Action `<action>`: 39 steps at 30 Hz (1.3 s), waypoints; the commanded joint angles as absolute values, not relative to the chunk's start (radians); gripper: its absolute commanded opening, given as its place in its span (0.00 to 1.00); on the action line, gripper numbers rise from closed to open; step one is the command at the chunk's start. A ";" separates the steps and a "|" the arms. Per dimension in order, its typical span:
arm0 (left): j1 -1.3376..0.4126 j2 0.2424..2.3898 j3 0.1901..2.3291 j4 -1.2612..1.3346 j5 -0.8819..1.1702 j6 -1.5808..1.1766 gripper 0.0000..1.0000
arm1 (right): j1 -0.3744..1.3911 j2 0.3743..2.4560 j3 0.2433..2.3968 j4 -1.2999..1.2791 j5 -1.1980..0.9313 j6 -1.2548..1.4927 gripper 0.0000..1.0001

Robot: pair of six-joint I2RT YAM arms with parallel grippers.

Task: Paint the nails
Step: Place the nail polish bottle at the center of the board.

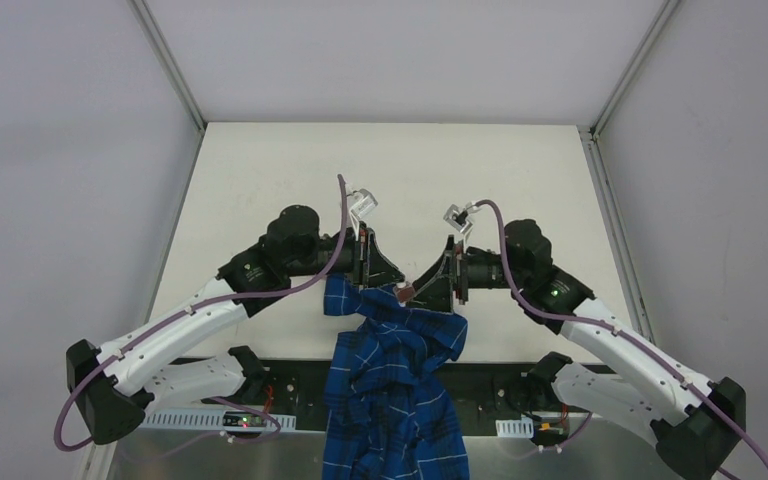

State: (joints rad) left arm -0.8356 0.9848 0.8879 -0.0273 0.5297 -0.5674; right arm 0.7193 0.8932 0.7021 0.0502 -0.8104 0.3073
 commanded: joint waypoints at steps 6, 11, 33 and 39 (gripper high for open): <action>-0.666 0.884 0.839 -0.149 0.301 -0.449 0.01 | 0.666 0.759 0.704 -0.045 -0.510 0.292 0.84; -0.594 0.872 0.842 -0.294 0.065 -0.381 0.01 | 0.632 0.716 0.686 -0.104 -0.382 0.296 0.99; -0.136 0.791 0.571 -0.275 -0.502 -0.482 0.04 | 0.499 0.587 0.549 -0.095 -0.147 0.301 0.99; -0.124 0.840 0.531 -0.241 -0.487 -0.513 0.03 | 0.473 0.556 0.531 -0.095 -0.160 0.311 0.99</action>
